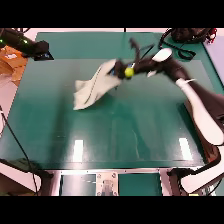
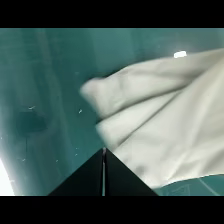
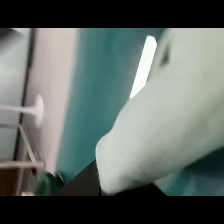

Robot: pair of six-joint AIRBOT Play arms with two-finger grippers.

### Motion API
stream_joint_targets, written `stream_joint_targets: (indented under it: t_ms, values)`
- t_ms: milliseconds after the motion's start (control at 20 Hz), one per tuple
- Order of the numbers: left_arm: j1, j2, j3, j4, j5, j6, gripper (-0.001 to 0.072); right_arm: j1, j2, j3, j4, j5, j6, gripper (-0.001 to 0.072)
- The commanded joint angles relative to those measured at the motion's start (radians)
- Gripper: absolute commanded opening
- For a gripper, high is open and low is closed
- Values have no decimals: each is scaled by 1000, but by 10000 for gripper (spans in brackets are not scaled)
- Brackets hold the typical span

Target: Fold the shirts.

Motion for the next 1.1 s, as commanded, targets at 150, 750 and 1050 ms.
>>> stream_joint_targets:
  t_ms: [150, 750, 1050]
  values:
    - [0, 1, 1, -25, -36, 1, 27, -351, 97, 307, -23, 52, 332, 15]
    - [0, 1, 1, -45, -24, -6, 27, -931, 74, 307, -220, 131, 252, 15]
    - [0, 1, 1, -46, -39, -51, 27, -1066, 77, 307, -380, 364, 284, 14]
